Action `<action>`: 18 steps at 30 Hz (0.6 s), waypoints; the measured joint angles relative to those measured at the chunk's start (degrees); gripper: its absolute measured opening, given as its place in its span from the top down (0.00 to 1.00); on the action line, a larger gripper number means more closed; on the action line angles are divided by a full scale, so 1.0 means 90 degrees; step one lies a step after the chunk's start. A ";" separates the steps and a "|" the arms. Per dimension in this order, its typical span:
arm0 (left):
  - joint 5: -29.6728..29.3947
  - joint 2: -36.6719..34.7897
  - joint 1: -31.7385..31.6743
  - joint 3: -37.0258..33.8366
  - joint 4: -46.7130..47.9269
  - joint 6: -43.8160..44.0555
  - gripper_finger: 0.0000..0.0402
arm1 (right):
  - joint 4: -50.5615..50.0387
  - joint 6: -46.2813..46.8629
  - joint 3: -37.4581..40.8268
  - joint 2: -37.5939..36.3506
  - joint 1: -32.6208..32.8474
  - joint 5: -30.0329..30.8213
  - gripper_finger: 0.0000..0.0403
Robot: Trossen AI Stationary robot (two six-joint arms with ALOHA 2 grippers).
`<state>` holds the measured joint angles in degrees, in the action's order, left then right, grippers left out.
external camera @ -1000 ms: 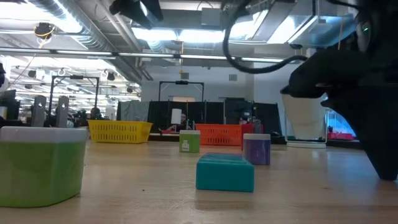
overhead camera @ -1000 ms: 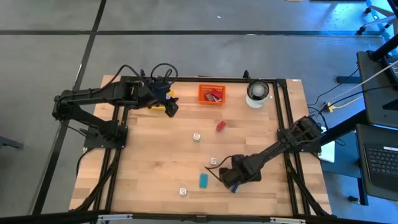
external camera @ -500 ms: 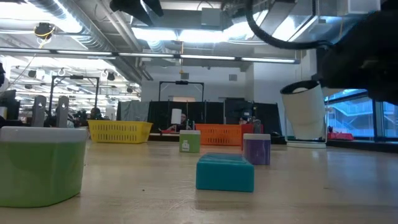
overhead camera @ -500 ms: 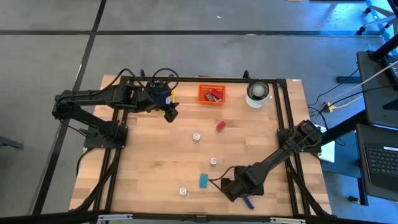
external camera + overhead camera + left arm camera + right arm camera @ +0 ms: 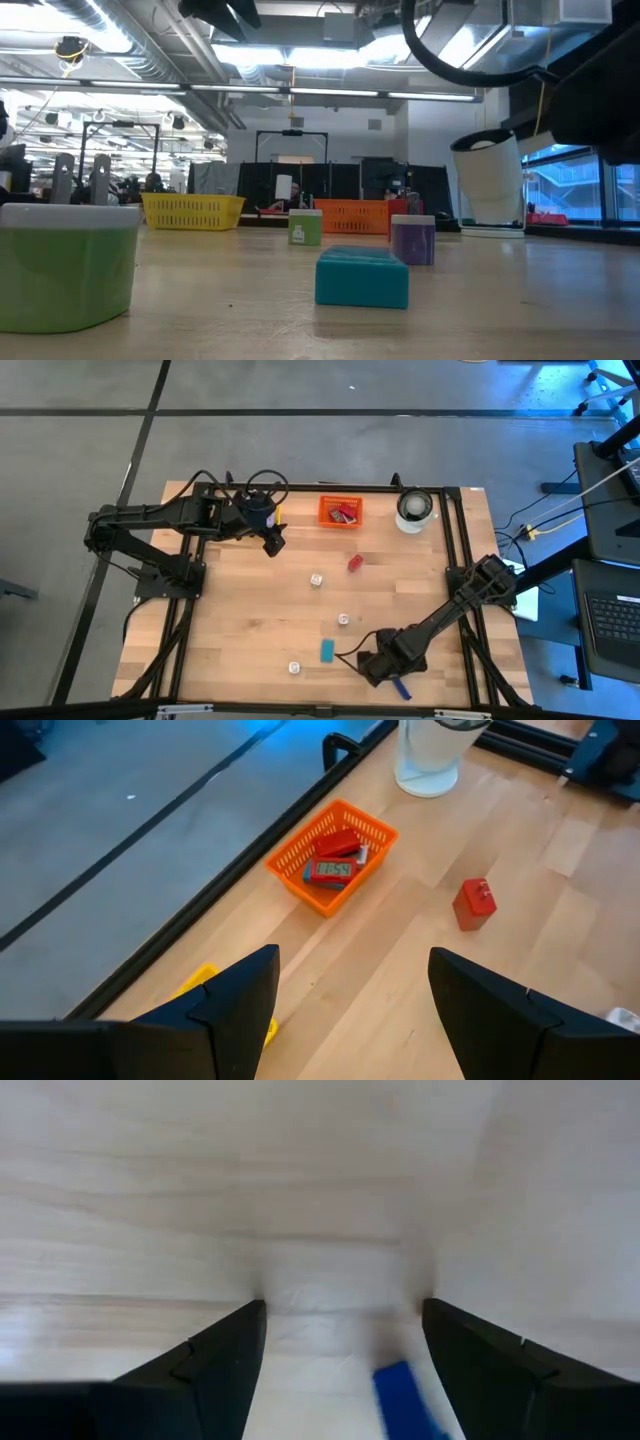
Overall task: Pick & Place Office items
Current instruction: Put the dark blue digital timer into the orange bin
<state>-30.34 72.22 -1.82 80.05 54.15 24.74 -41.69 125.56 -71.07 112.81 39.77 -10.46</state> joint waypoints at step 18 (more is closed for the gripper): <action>0.0115 -0.0002 0.0002 0.0000 0.0005 0.0388 0.37 | 0.0037 -0.1347 -0.0208 0.0017 0.0397 -0.0805 0.33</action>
<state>-29.30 72.20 -1.80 80.05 54.19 28.24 -41.37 113.43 -72.94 112.97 43.35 -17.71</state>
